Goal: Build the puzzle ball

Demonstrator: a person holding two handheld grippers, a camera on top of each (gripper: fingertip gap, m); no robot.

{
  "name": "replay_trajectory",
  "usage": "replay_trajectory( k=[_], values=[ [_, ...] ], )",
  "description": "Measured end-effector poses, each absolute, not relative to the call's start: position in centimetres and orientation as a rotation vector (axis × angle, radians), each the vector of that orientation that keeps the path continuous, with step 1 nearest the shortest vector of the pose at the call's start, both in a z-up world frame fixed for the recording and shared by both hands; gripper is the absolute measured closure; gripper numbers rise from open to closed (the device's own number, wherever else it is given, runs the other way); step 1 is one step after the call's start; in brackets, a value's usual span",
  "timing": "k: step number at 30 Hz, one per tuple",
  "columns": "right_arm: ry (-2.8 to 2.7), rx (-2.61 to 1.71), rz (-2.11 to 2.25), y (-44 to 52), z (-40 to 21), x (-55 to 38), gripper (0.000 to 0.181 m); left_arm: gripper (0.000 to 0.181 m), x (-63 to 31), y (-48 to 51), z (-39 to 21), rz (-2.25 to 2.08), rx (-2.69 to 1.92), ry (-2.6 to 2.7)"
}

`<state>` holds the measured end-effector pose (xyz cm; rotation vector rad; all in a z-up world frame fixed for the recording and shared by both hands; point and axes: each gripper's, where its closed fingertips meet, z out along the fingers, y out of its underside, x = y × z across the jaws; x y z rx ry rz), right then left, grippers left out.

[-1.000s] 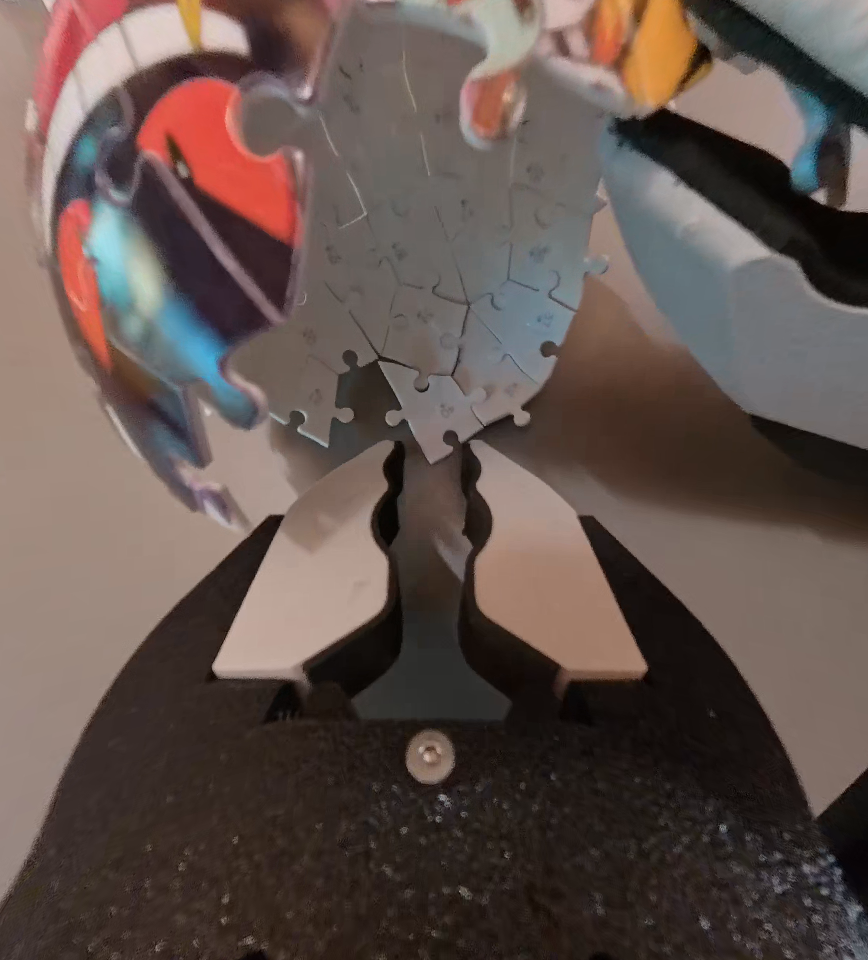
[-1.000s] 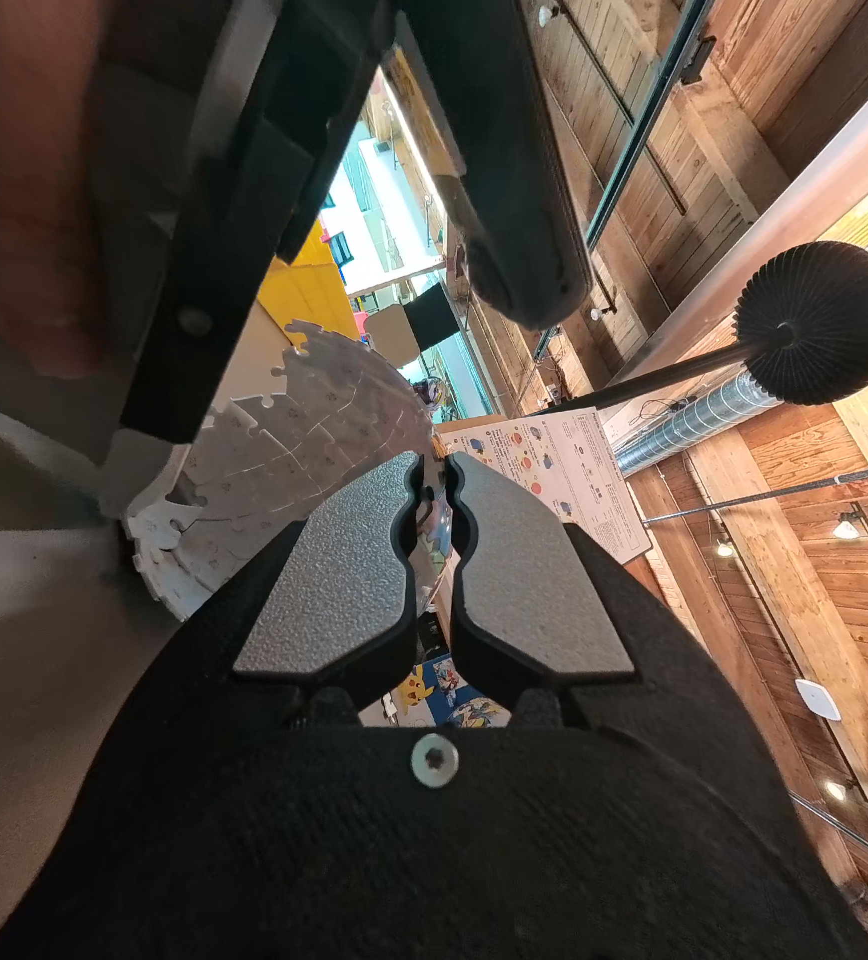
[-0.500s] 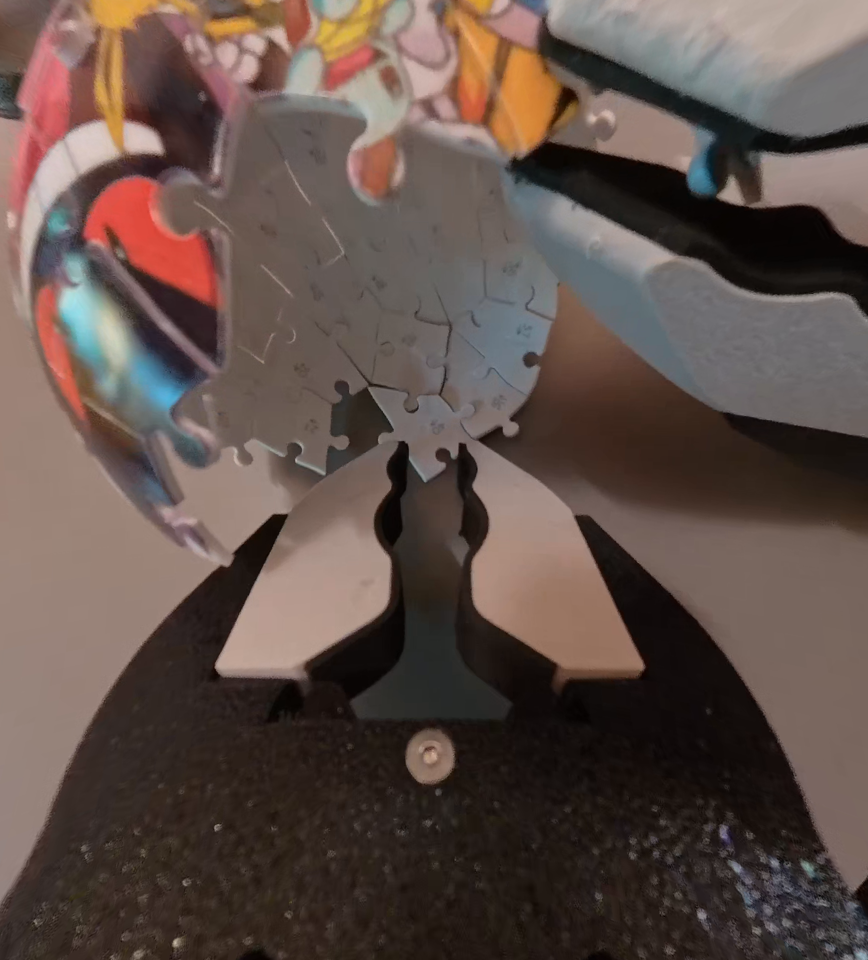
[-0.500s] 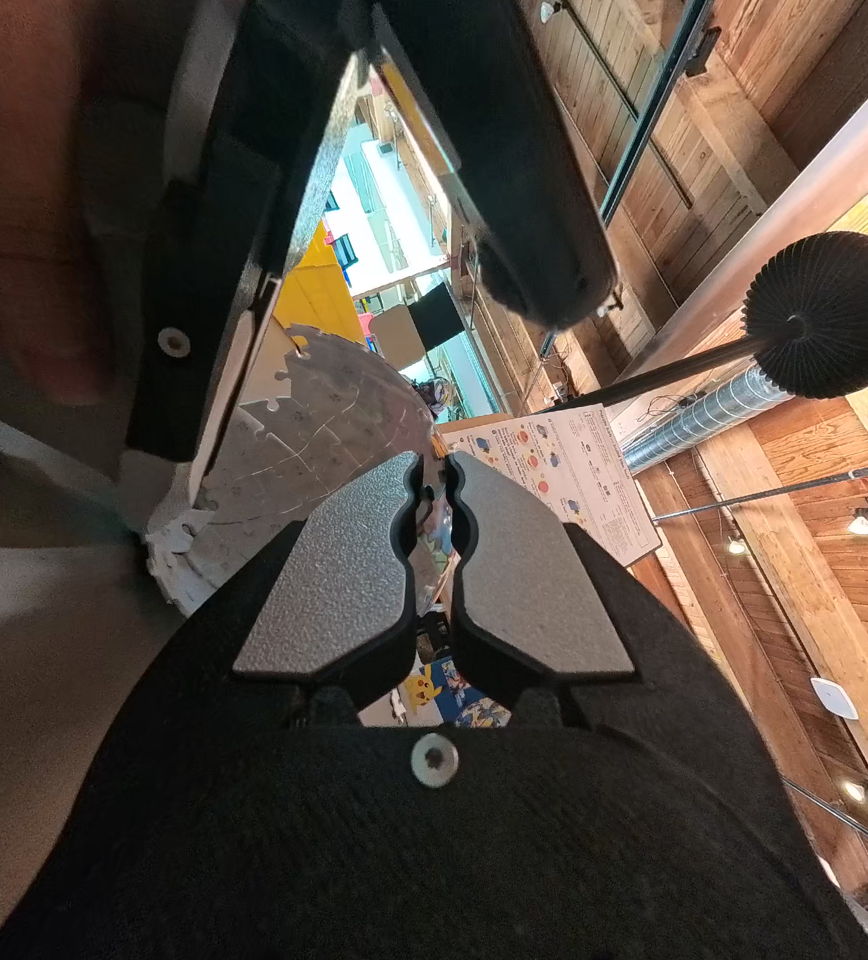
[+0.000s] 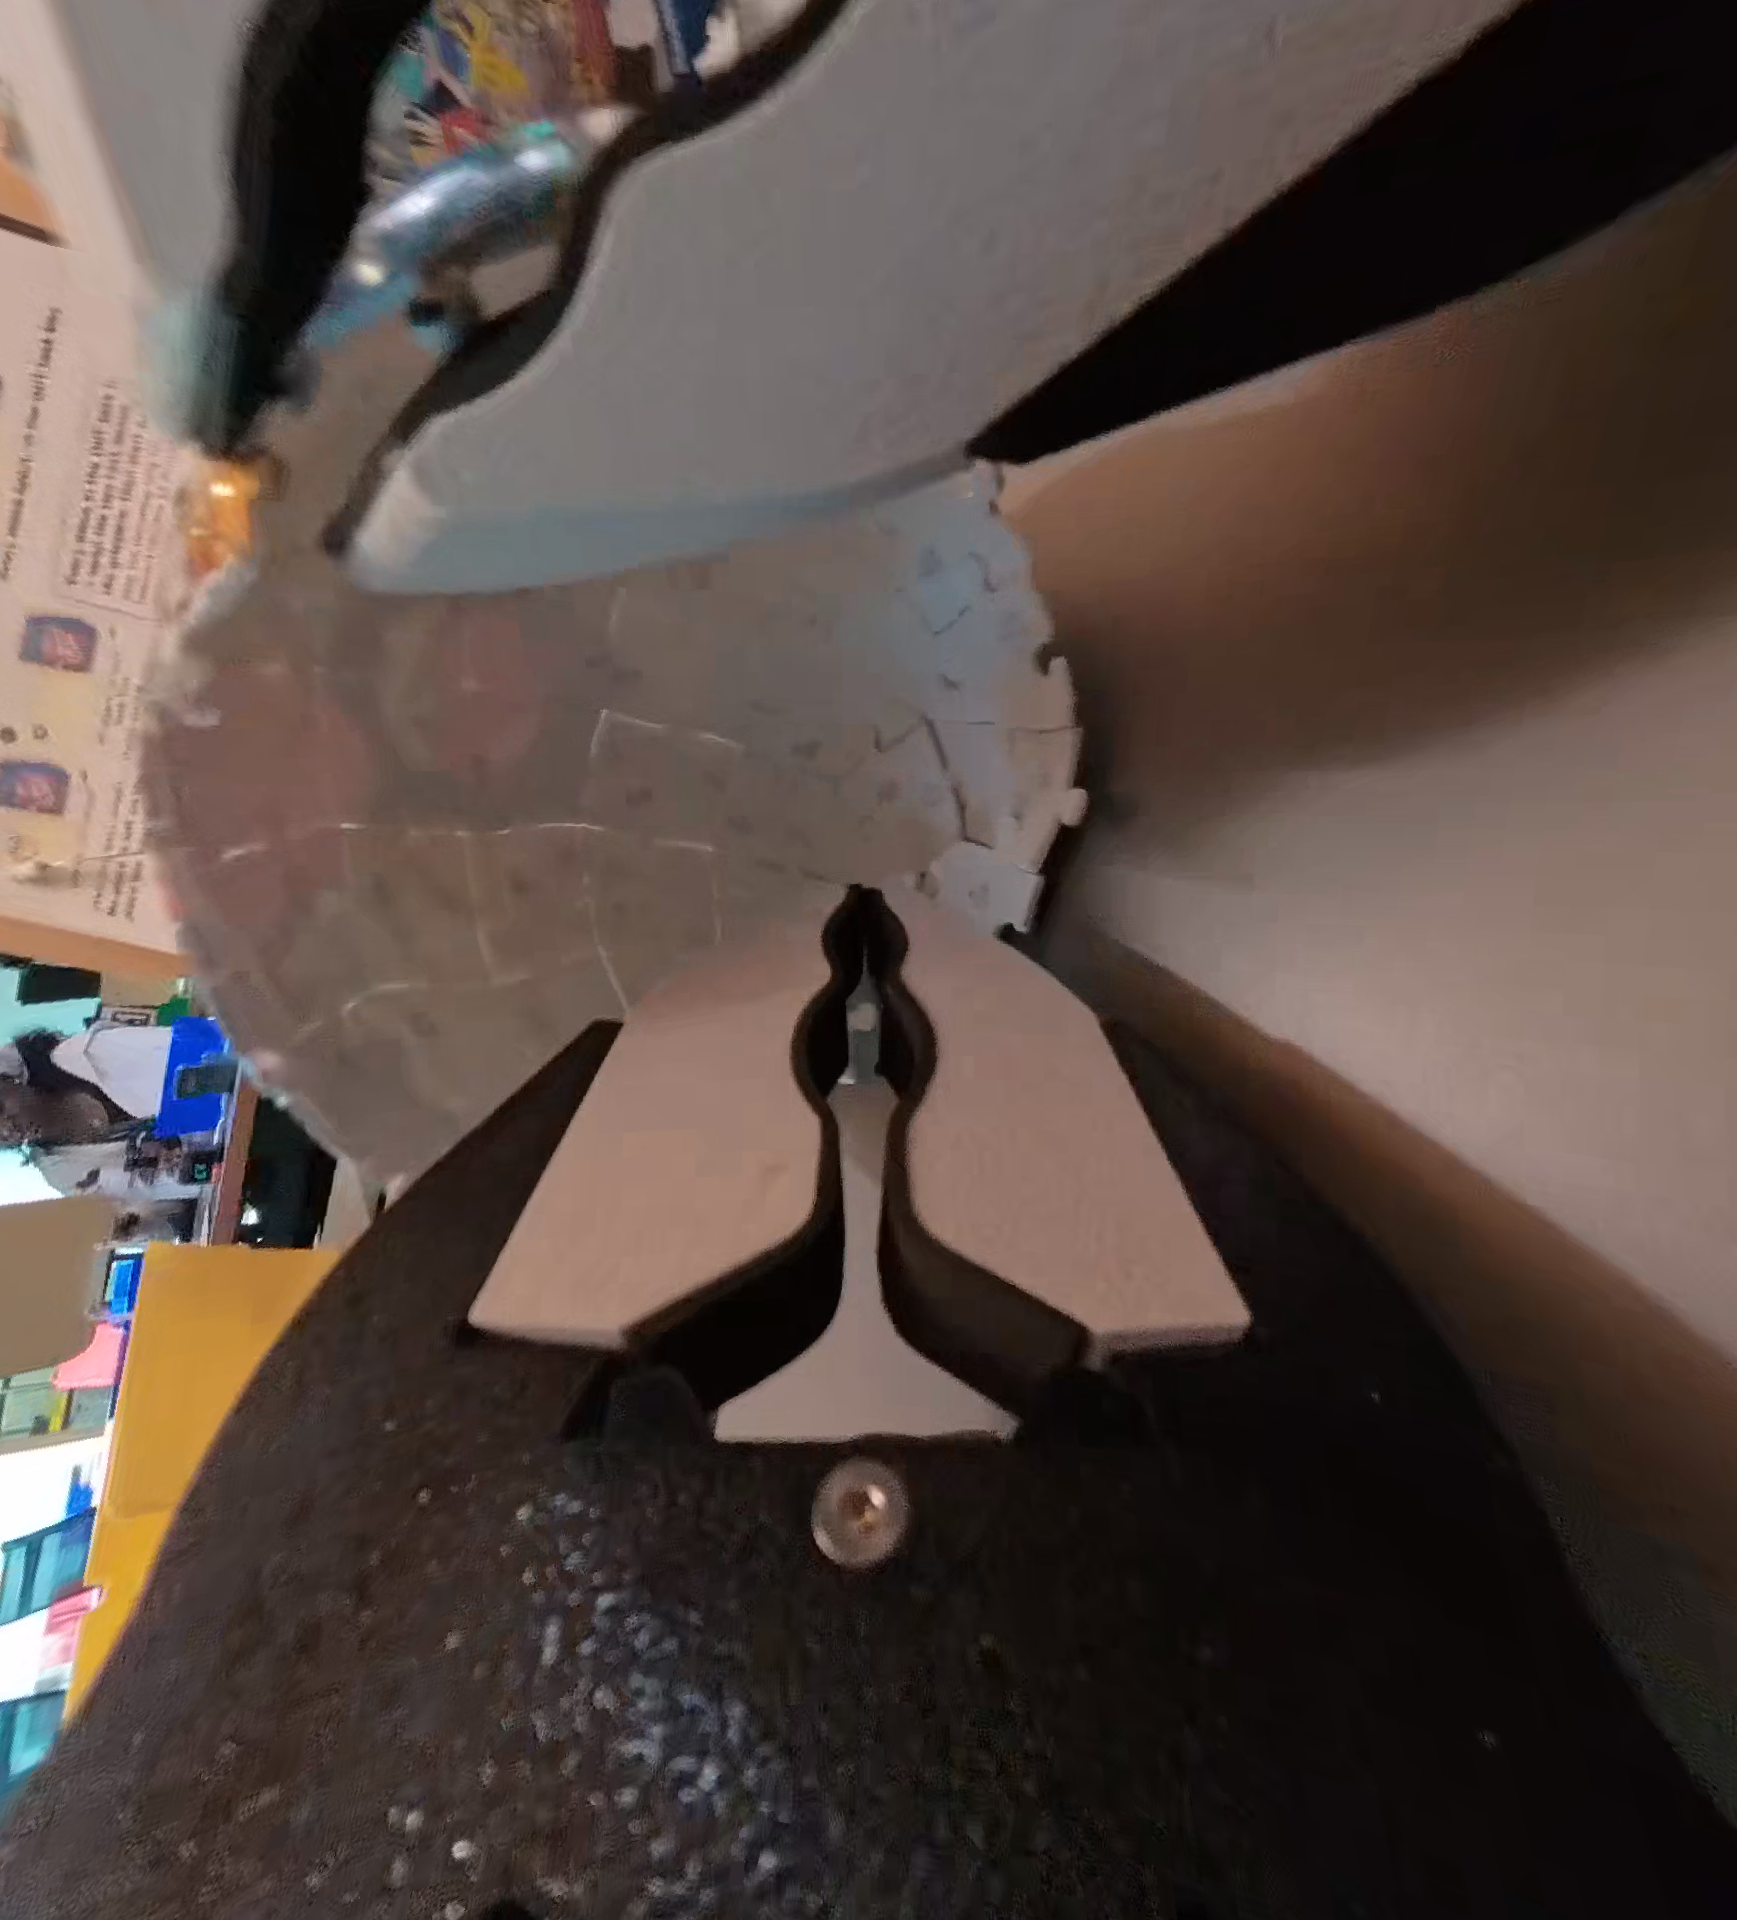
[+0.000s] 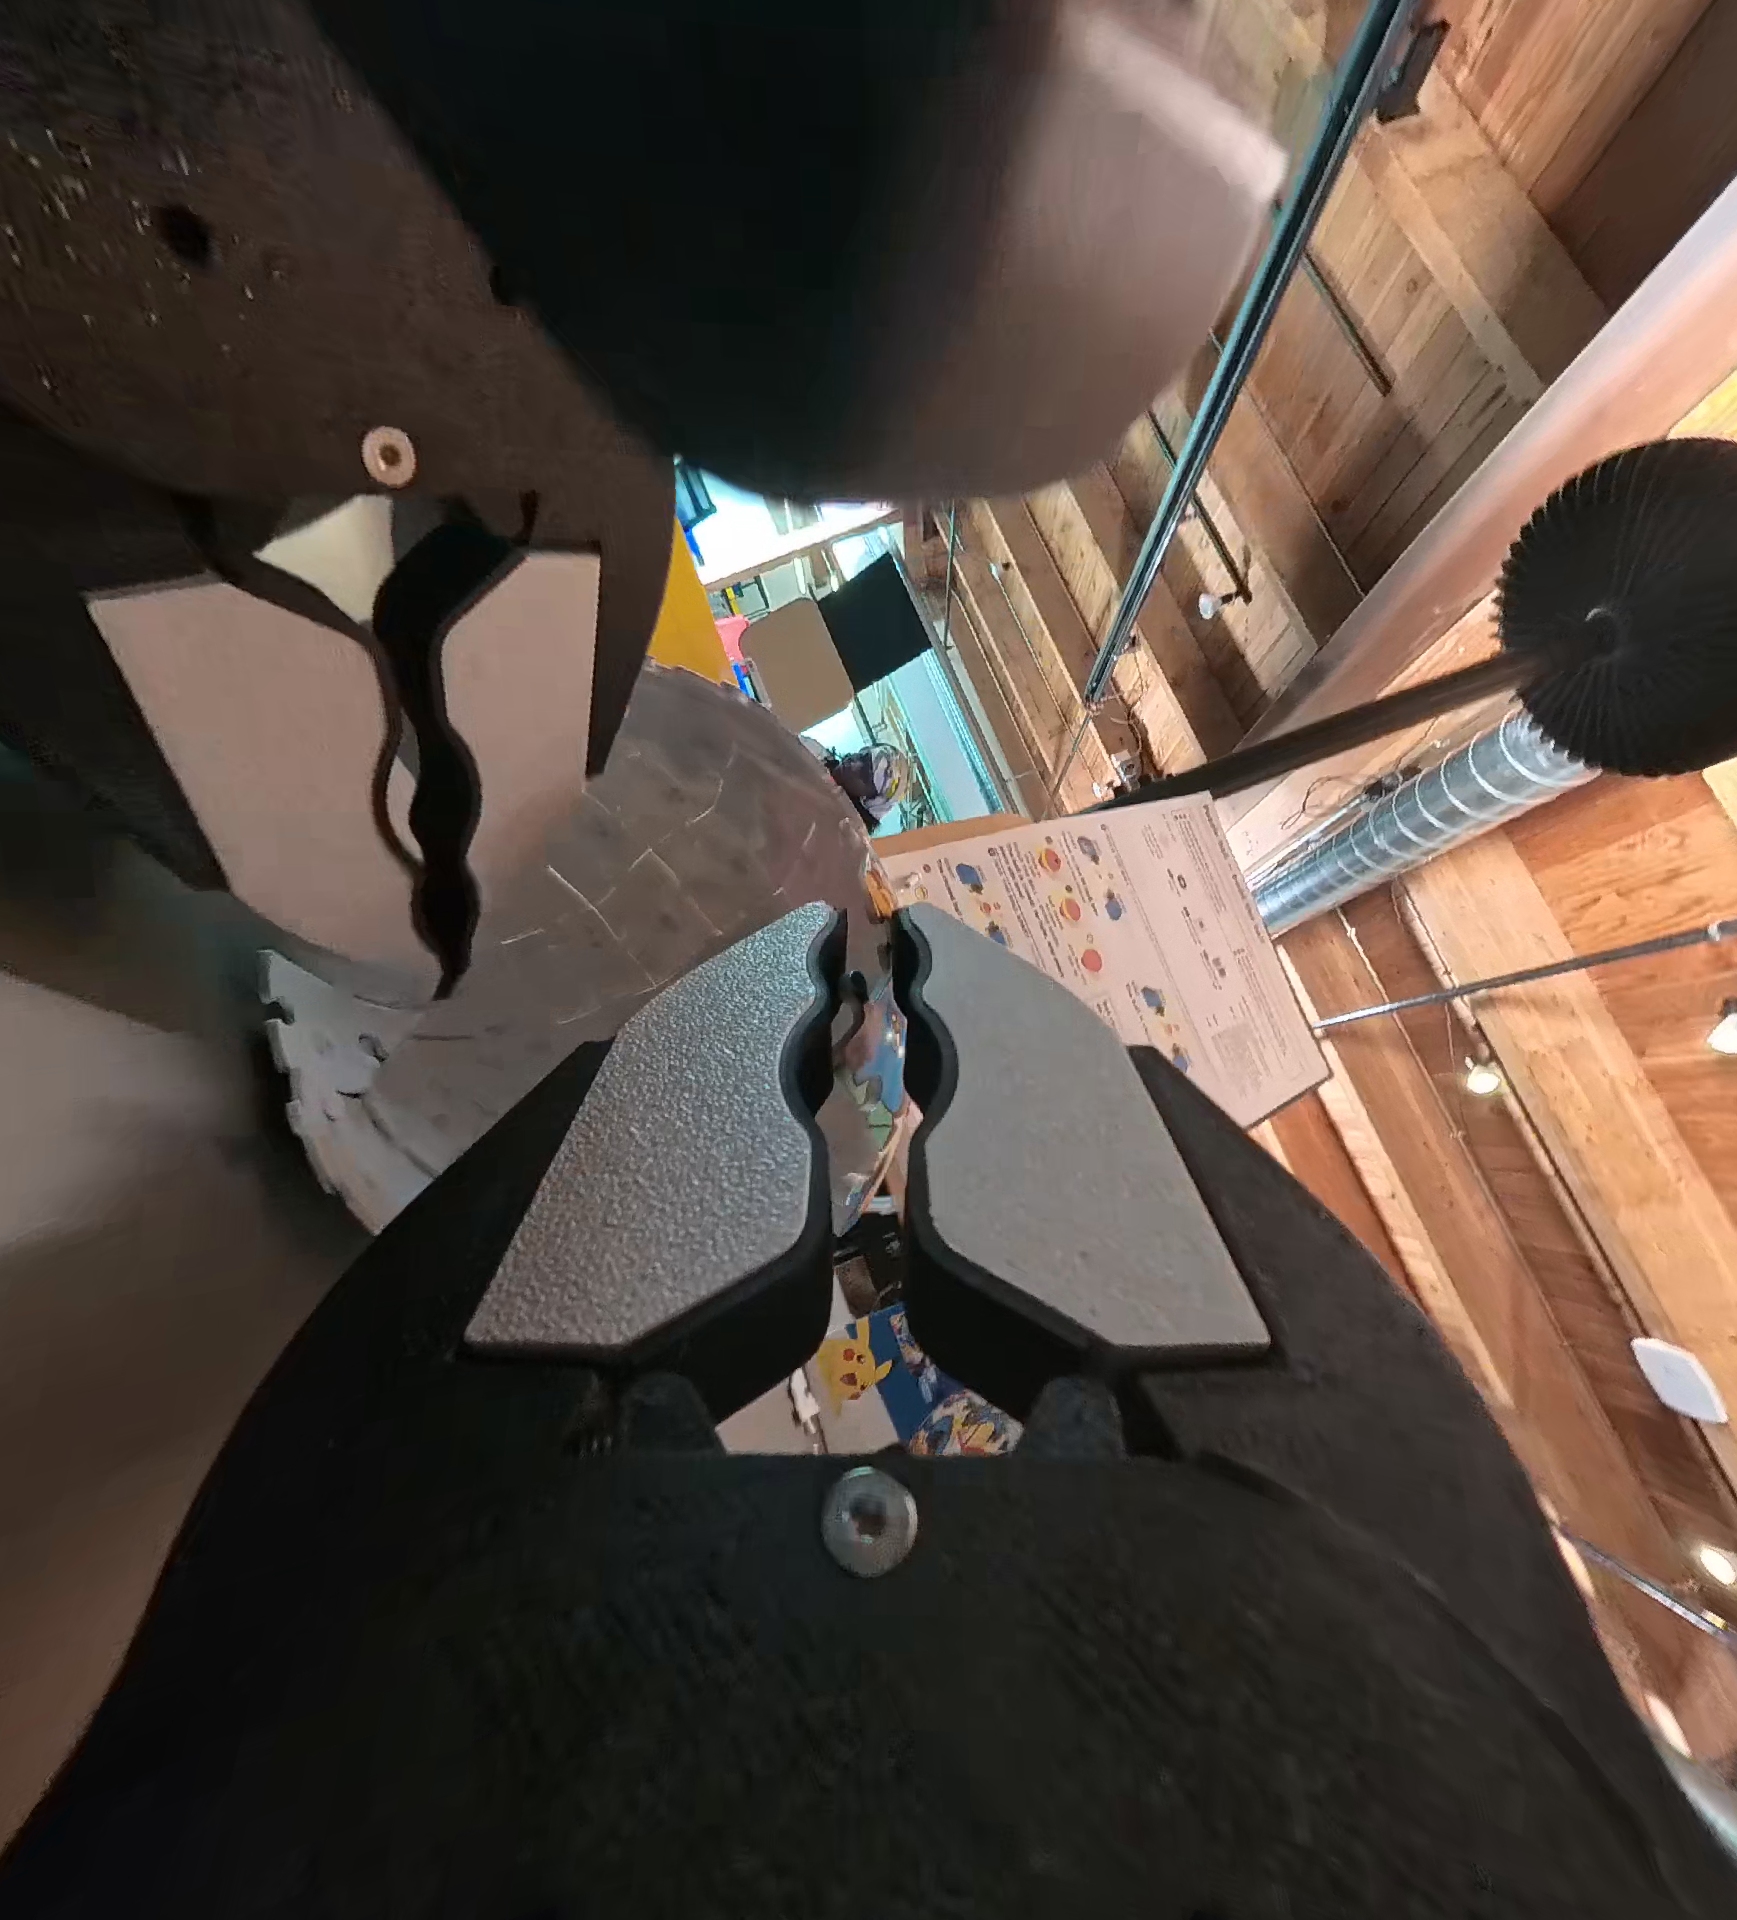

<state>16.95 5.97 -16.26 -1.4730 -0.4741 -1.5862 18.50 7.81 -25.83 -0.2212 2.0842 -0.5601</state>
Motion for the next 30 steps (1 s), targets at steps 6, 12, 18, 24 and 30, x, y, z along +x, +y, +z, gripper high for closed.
replay_trajectory(
  k=[6, 12, 18, 24, 30],
  values=[
    [-0.468, -1.468, -1.575, 5.9, -16.2, 16.9, 0.173, 0.181, 19.5, 8.0, -25.6, -0.526, -0.188, 2.108],
    [-0.474, -1.465, -1.569, 6.0, -16.2, 16.7, 0.173, 0.181, 19.9, 7.2, -26.7, -0.419, -0.093, 2.108],
    [-0.481, -1.462, -1.561, 6.2, -16.2, 16.6, 0.173, 0.181, 20.1, 7.1, -26.8, -0.396, -0.068, 2.128],
    [-0.465, -1.462, -1.548, 6.1, -16.2, 16.6, 0.173, 0.181, 20.2, 6.9, -26.9, -0.379, -0.008, 2.147],
    [-0.445, -1.463, -1.55, 5.9, -16.1, 16.8, 0.173, 0.181, 20.3, 6.9, -26.8, -0.279, 0.044, 2.117]
  ],
)
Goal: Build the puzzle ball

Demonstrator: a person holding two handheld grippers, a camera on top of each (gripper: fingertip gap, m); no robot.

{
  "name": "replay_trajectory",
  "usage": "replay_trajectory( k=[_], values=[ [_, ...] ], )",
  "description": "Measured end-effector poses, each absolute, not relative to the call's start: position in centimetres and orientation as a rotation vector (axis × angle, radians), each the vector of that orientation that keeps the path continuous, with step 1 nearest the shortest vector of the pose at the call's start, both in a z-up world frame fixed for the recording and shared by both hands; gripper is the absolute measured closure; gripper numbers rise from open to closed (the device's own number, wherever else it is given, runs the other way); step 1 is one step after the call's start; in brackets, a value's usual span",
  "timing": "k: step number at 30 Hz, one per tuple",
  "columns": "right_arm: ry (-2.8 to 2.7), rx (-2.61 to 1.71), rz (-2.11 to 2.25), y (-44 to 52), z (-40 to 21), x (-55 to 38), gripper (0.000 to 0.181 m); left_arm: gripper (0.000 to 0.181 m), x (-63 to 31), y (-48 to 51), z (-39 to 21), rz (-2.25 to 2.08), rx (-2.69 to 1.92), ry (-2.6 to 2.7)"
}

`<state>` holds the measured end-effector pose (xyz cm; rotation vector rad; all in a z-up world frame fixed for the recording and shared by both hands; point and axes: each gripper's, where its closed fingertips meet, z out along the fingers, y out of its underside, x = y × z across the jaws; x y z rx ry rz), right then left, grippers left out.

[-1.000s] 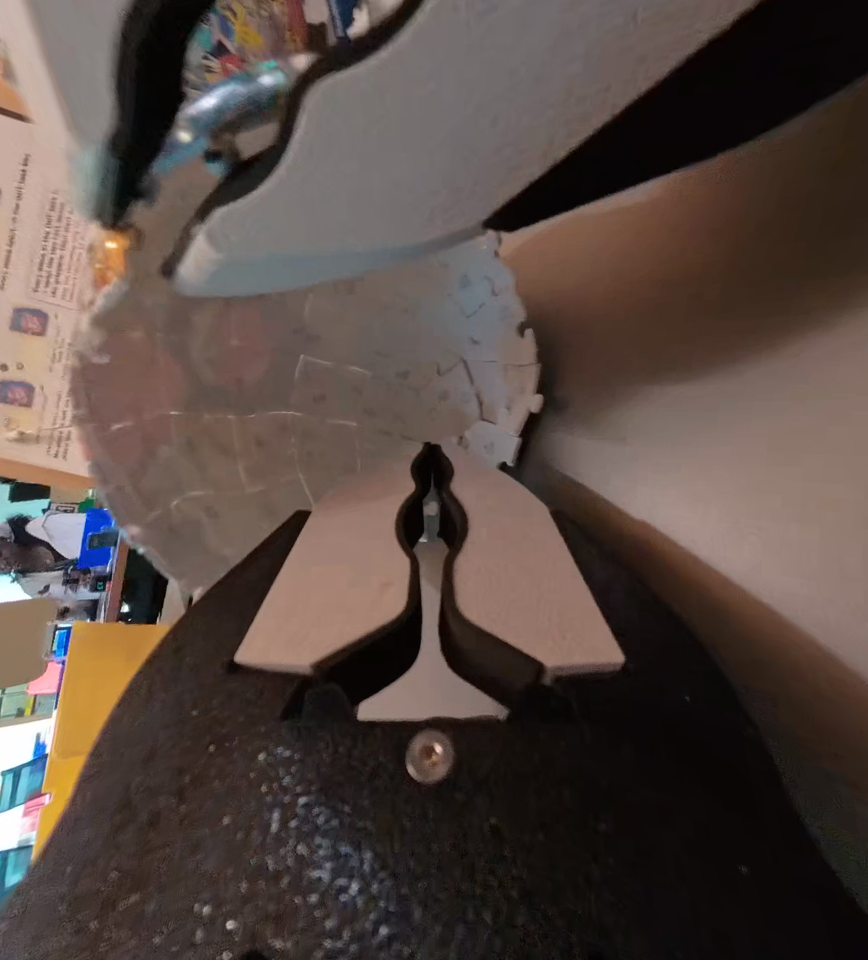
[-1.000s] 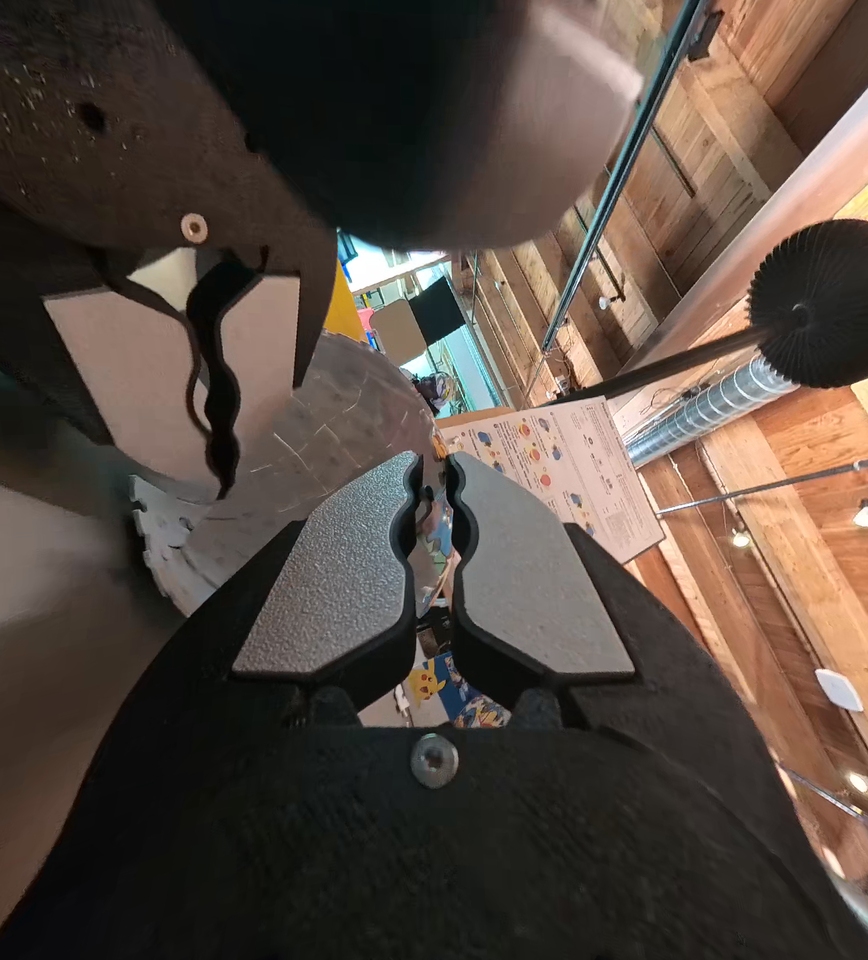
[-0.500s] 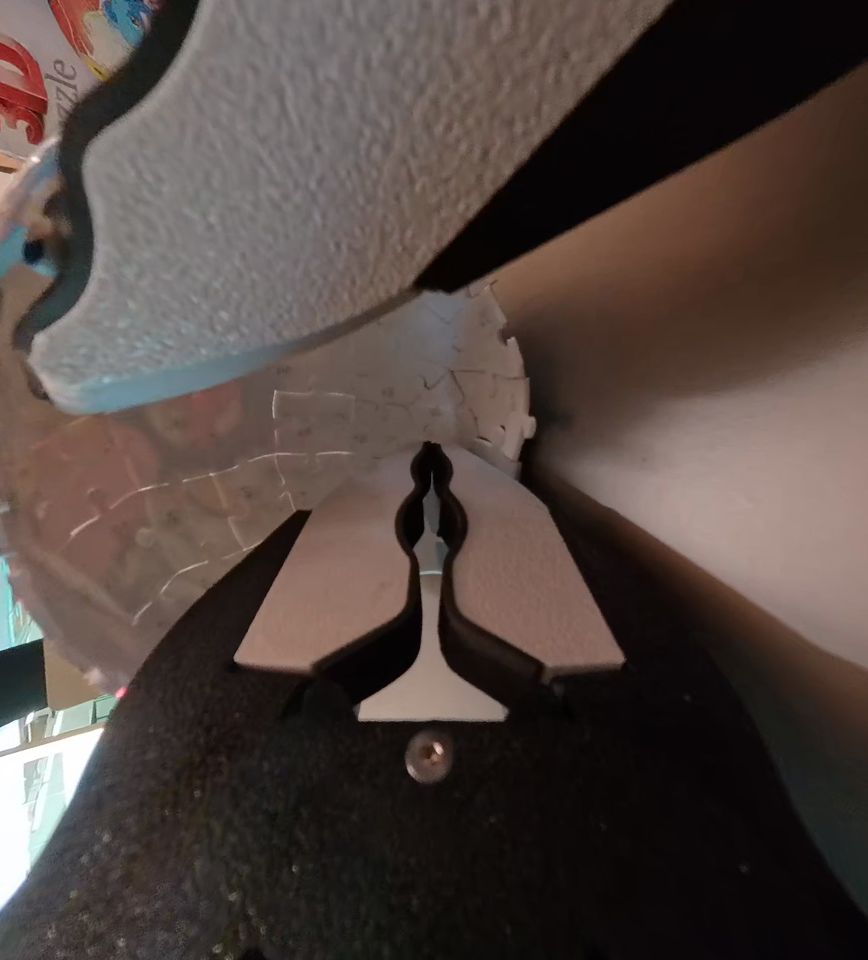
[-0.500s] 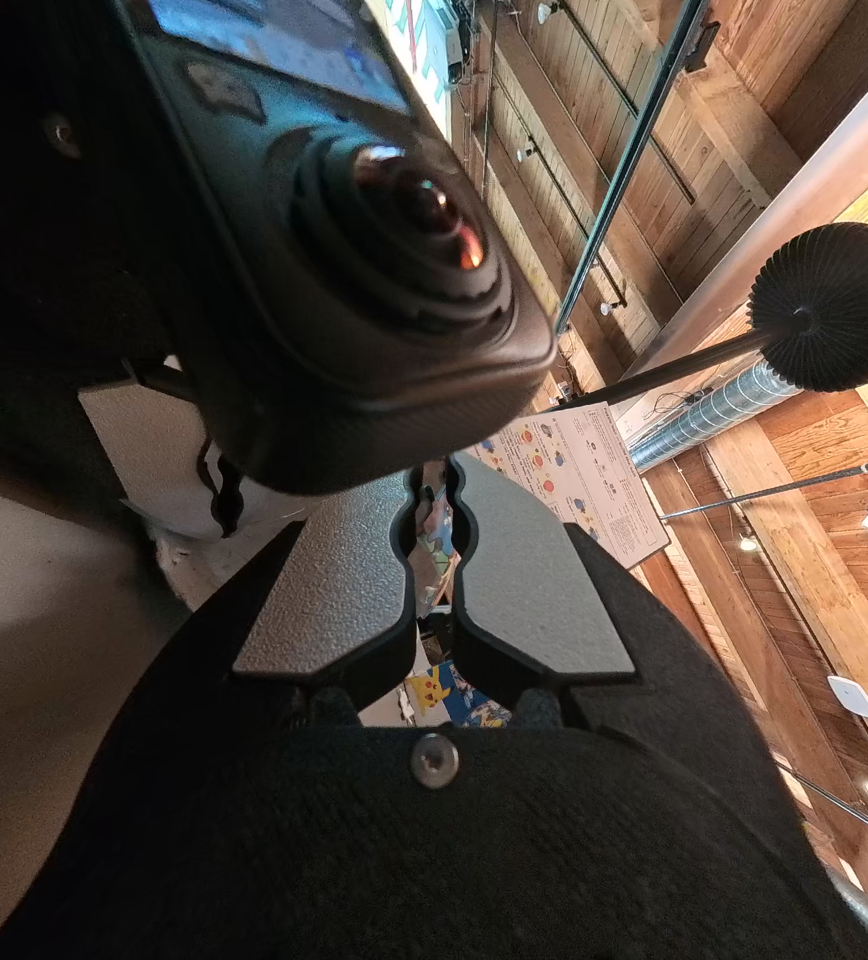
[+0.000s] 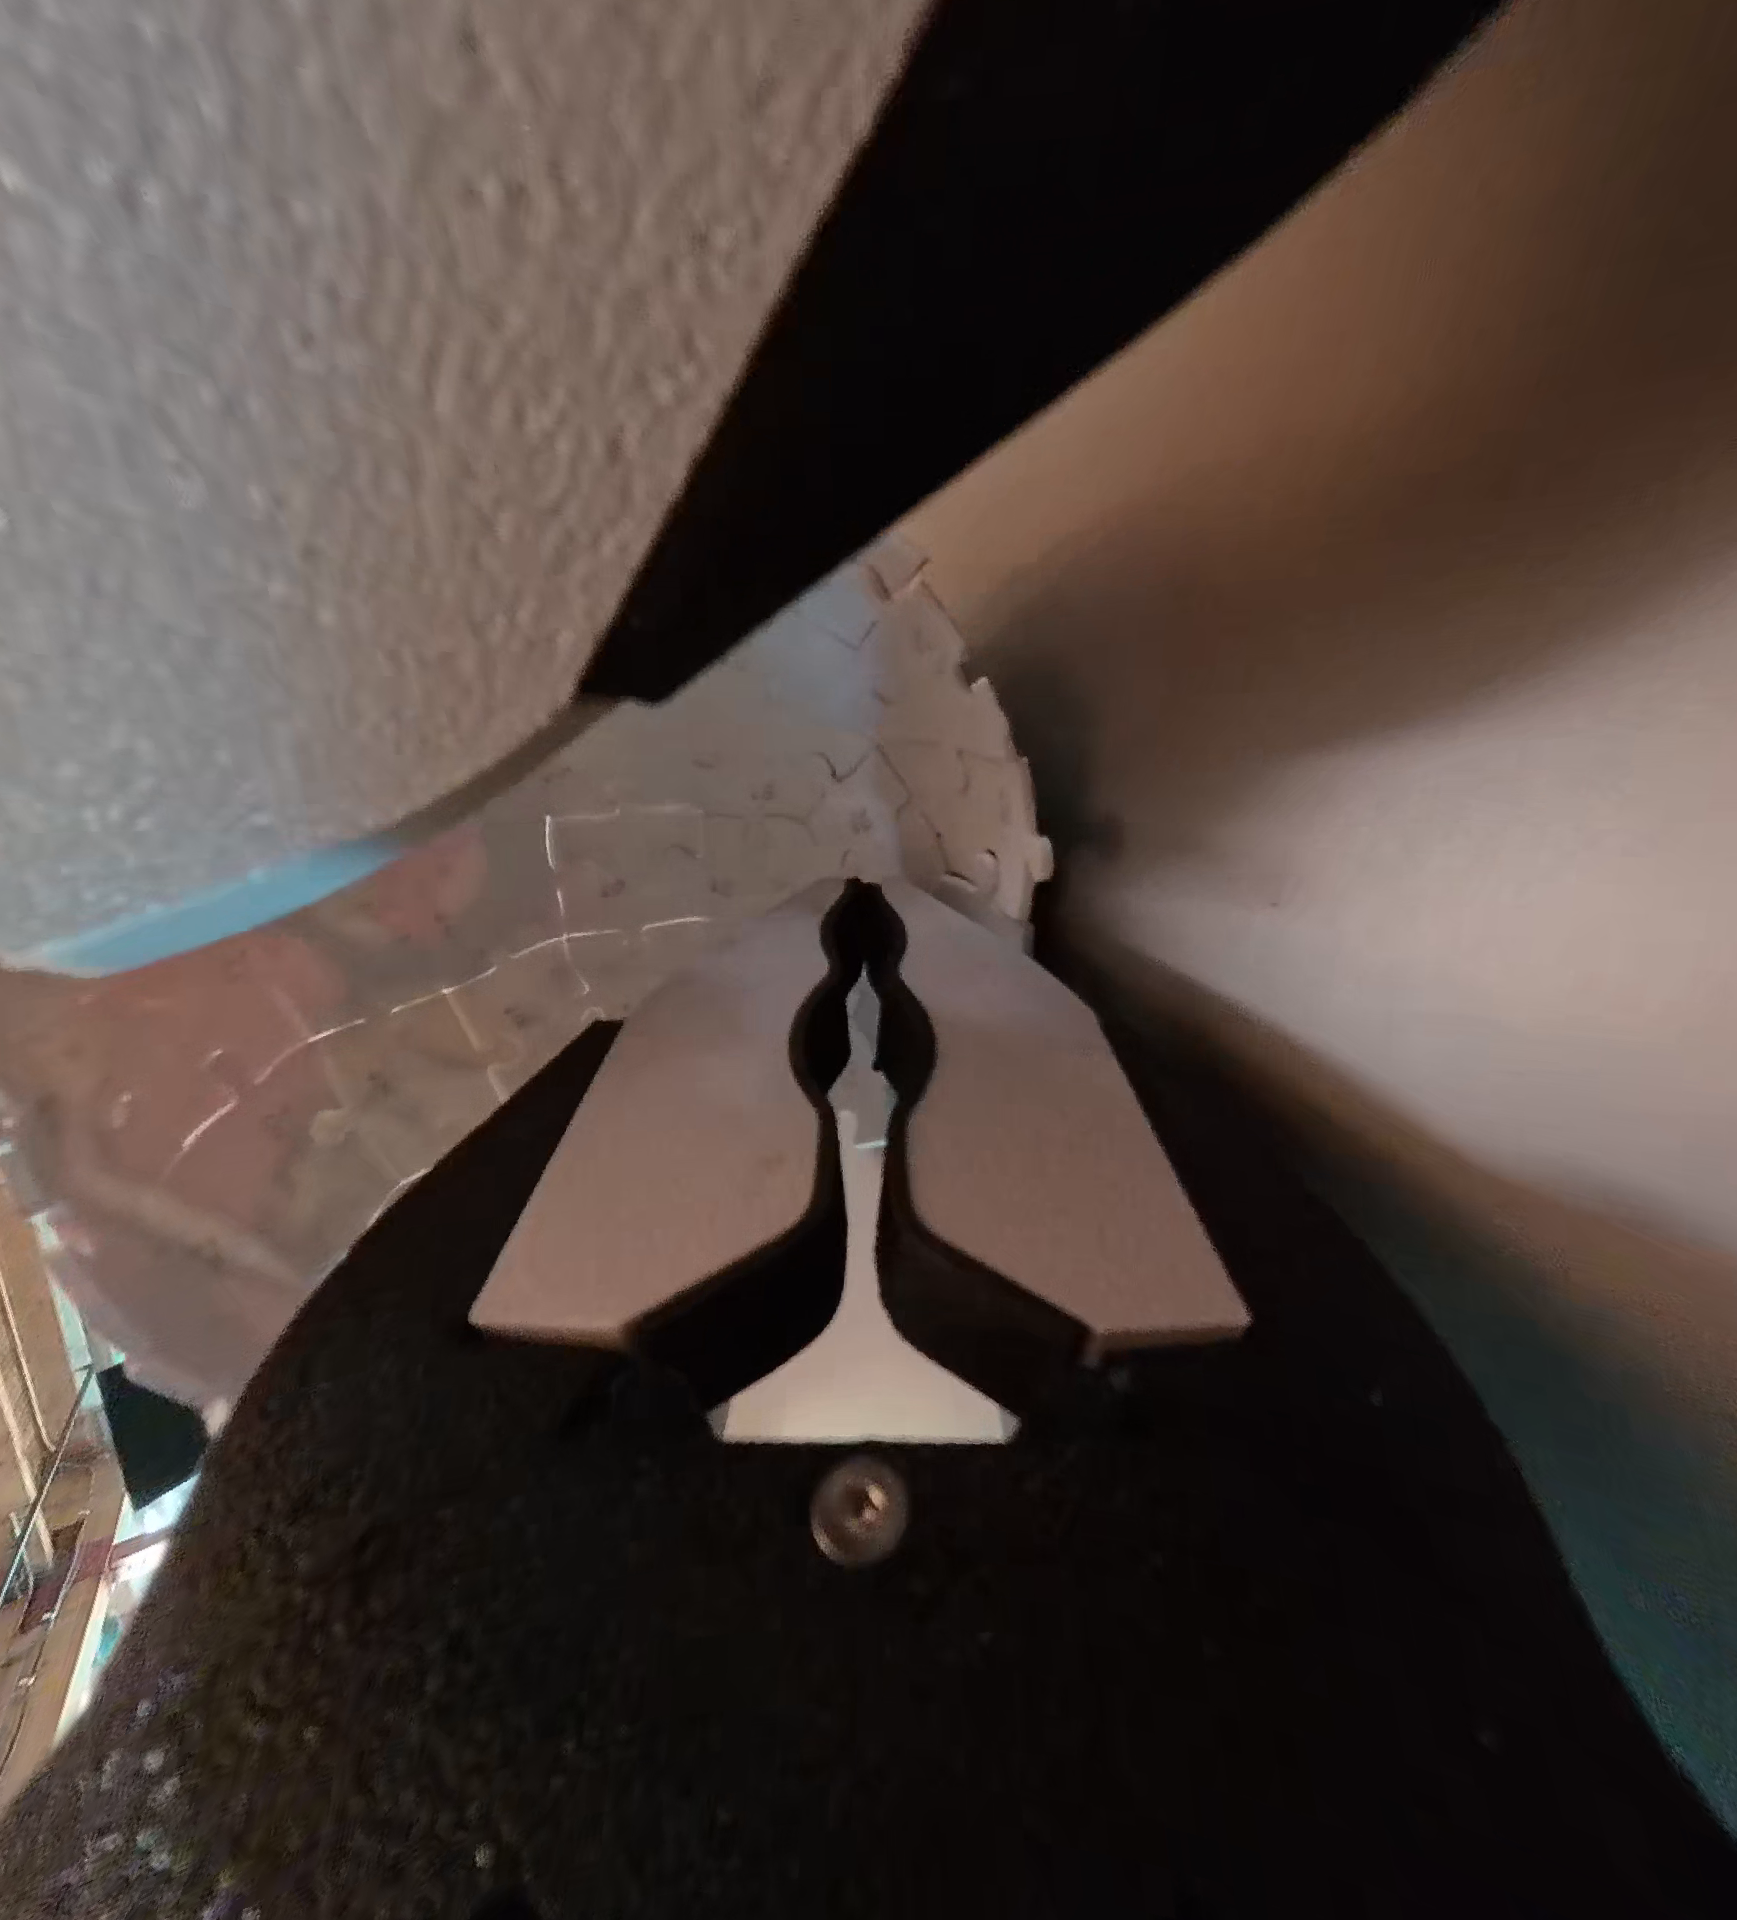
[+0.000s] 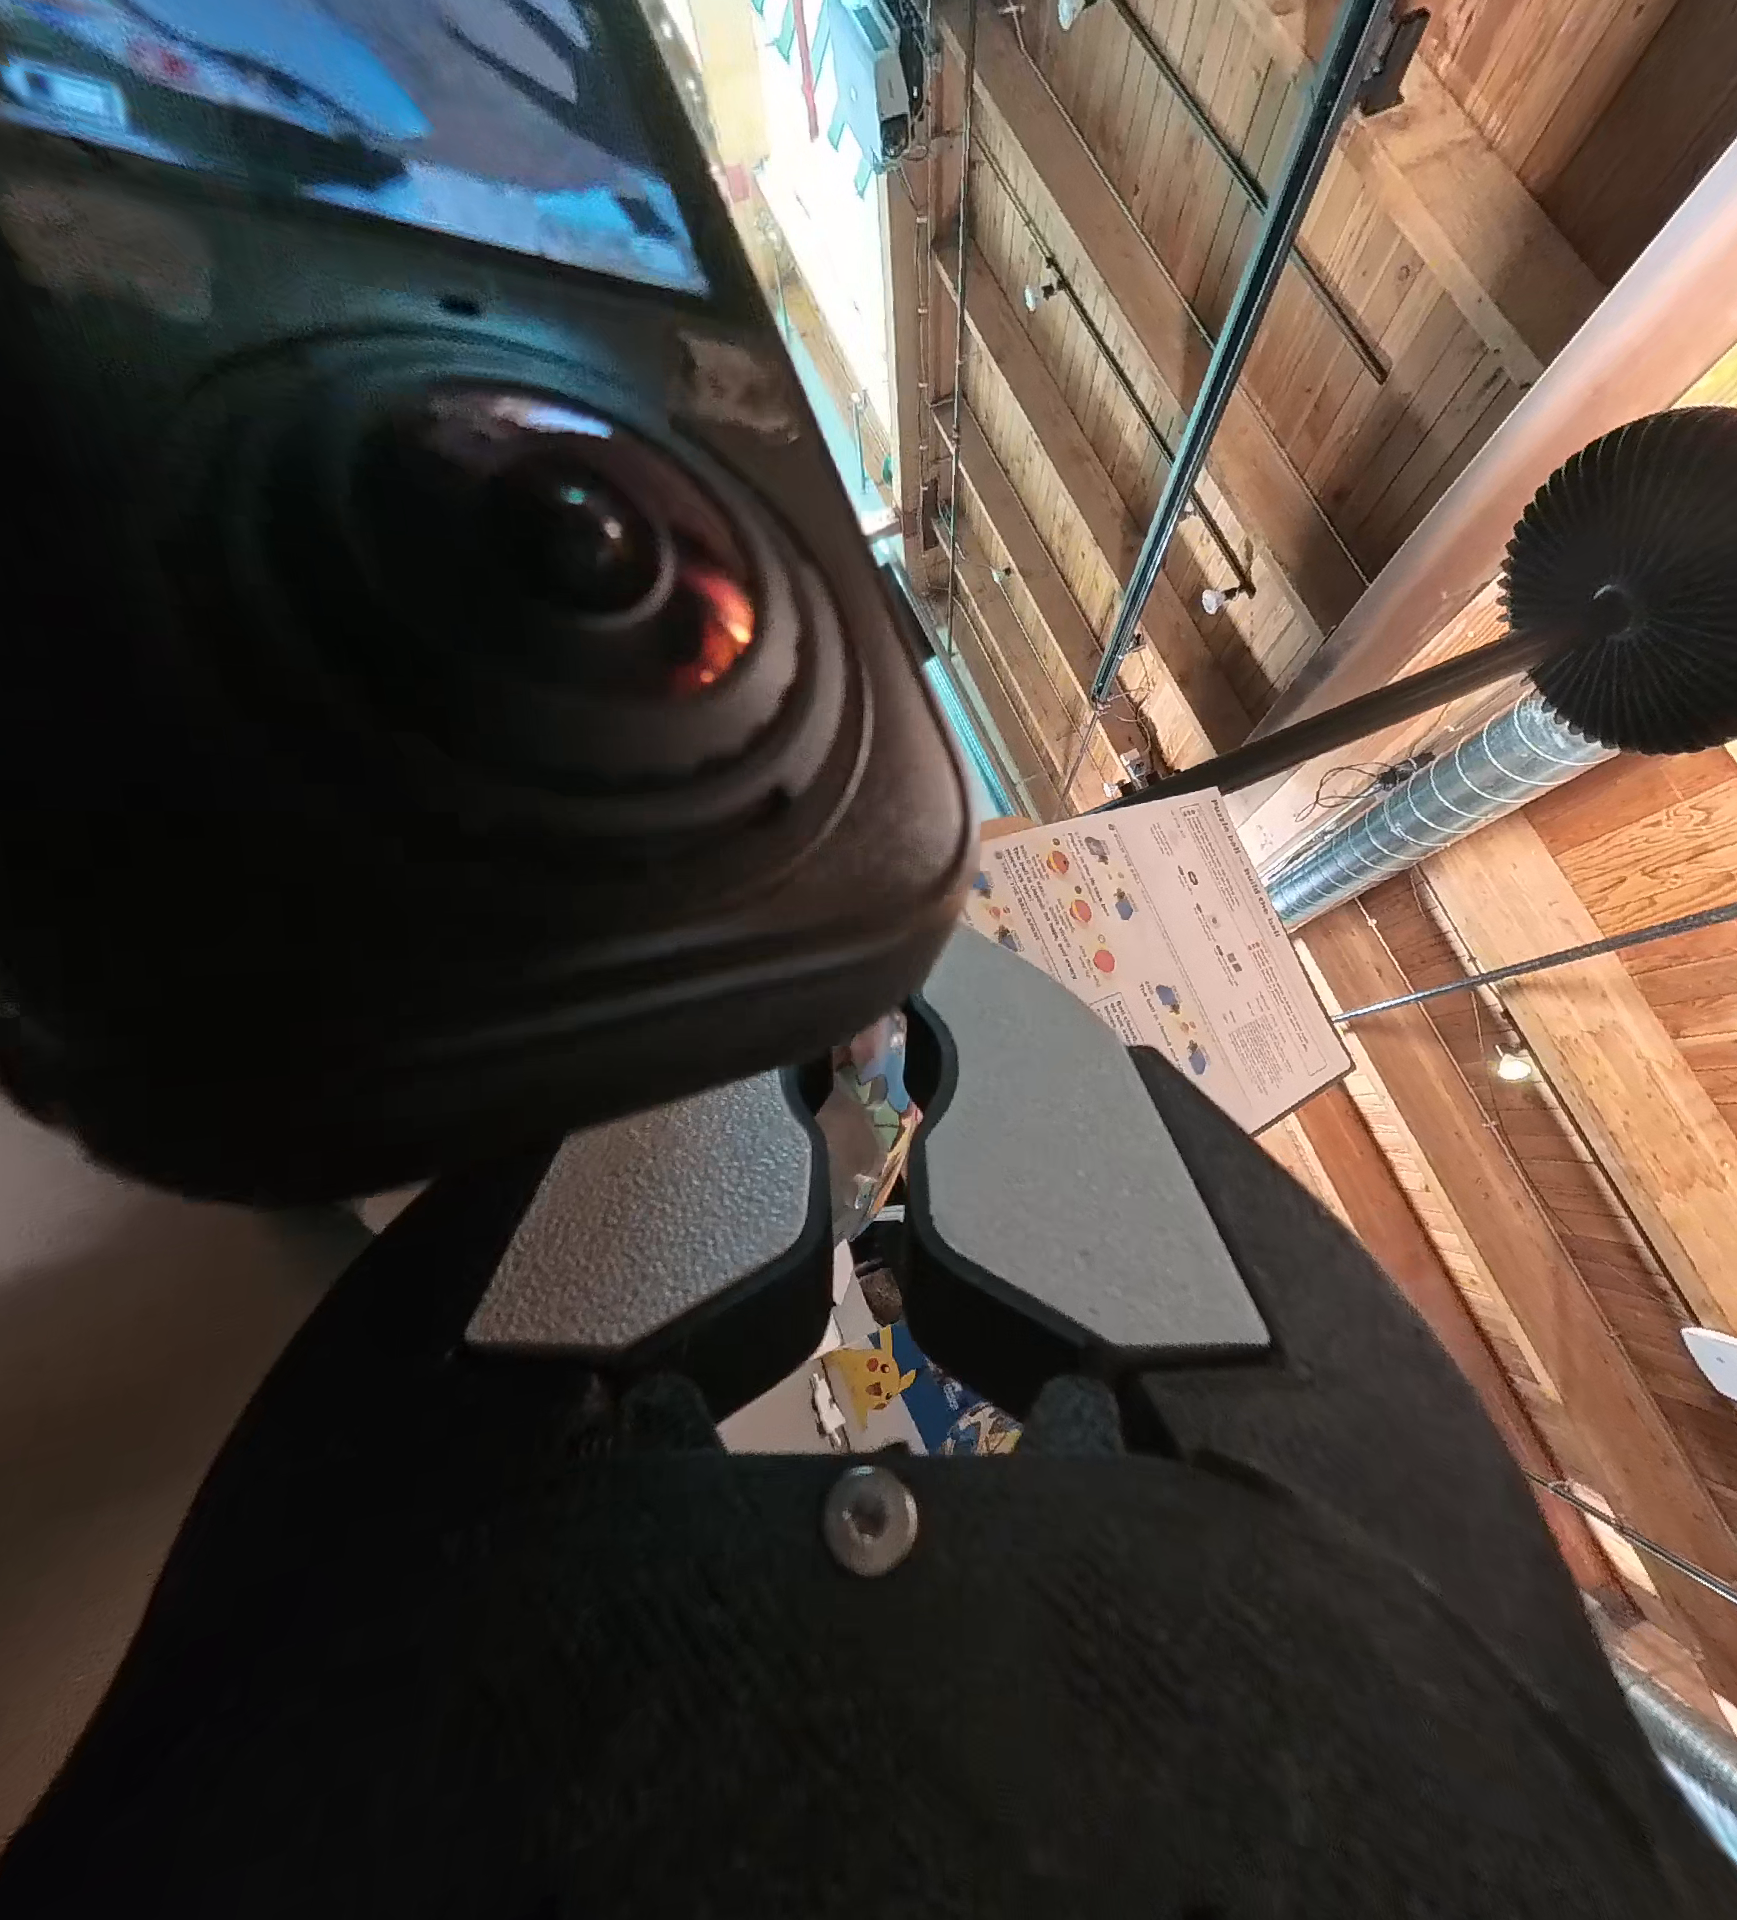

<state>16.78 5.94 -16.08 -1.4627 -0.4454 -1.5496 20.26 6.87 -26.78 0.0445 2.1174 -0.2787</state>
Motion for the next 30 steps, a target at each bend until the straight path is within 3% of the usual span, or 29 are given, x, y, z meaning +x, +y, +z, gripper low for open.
replay_trajectory(
  k=[14, 30],
  values=[
    [-0.463, -1.465, -1.554, 6.0, -16.2, 16.6, 0.173, 0.181, 19.4, 8.4, -24.4, -0.408, -0.087, 1.918],
    [-0.432, -1.464, -1.526, 5.9, -16.1, 16.7, 0.174, 0.181, 20.1, 6.8, -26.6, -0.306, 0.078, 2.112]
  ],
)
